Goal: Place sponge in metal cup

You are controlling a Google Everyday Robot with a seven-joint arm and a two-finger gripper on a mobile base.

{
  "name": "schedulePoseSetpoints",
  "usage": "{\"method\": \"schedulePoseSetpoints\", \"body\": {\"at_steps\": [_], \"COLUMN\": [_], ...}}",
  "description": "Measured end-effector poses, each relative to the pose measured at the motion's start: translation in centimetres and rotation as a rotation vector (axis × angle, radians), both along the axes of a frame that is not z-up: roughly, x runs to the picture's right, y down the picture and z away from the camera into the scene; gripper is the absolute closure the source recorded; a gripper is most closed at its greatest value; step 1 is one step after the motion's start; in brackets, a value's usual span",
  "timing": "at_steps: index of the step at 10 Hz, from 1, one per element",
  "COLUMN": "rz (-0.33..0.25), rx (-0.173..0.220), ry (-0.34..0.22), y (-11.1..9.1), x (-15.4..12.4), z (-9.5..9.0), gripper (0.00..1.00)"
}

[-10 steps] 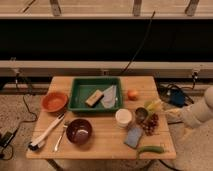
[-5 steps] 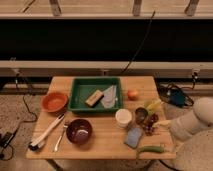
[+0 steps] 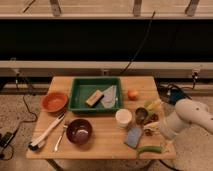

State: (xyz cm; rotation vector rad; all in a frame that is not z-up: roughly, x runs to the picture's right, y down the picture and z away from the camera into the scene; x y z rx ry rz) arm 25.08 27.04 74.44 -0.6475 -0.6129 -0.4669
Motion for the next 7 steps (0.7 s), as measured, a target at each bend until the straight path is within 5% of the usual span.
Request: {"method": "schedulePoseSetpoints", "body": {"at_steps": [3, 7], "rz": [-0.009, -0.008], "rx": [-0.020, -0.027], "ry": [-0.016, -0.037], "y": [-0.9, -1.4], "x": [-1.0, -2.3], "z": [2.9, 4.2], "gripper": [0.22, 0.22]}}
